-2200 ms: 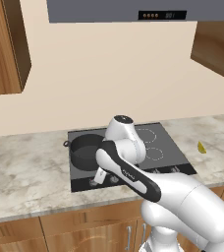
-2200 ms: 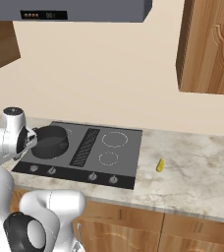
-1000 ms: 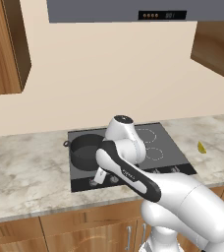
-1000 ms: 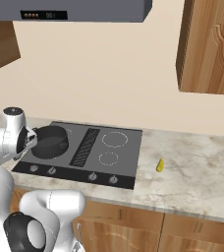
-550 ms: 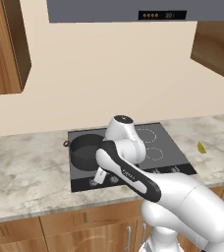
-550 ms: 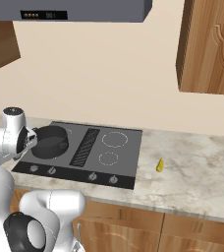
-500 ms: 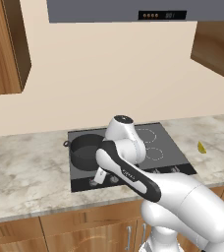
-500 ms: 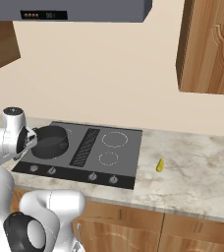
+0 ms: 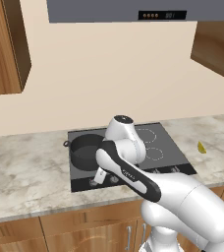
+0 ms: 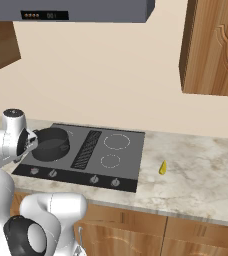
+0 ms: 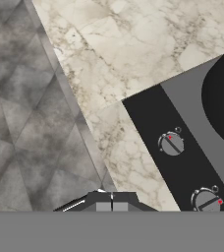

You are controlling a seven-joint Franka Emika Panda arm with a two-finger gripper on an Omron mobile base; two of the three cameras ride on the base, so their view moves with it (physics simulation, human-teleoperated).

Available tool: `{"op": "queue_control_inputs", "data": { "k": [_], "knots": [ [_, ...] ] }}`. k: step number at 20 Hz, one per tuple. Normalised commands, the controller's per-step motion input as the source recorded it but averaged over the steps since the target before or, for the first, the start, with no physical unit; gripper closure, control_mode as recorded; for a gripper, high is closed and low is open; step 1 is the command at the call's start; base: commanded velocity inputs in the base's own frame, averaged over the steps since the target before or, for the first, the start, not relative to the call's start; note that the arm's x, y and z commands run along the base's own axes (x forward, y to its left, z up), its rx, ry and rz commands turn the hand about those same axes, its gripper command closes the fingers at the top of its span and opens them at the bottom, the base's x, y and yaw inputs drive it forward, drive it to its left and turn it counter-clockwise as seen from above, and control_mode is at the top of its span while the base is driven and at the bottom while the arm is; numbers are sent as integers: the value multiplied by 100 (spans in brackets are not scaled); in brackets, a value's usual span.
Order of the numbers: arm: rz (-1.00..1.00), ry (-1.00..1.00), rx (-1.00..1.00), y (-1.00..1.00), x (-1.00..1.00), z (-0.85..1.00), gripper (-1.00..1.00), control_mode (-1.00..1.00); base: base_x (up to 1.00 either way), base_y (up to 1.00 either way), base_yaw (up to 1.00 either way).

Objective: Turn on the burner for the pot on the stove. Wait thirty seconds for the pot to heat up. Then add the lemon wedge to the pot.

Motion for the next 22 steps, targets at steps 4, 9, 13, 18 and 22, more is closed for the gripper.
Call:
{"op": "queue_control_inputs", "data": {
  "k": [4, 9, 13, 18, 22],
  "knots": [
    [0, 0, 0, 0, 0, 0, 100, -100, 0, 0, 0],
    [0, 0, 0, 0, 0, 0, 100, -100, 0, 0, 0],
    [0, 0, 0, 0, 0, 0, 100, -100, 0, 0, 0],
    [0, 0, 0, 0, 0, 0, 100, -100, 0, 0, 0],
    [0, 0, 0, 0, 0, 0, 100, -100, 0, 0, 0]
  ]
}}
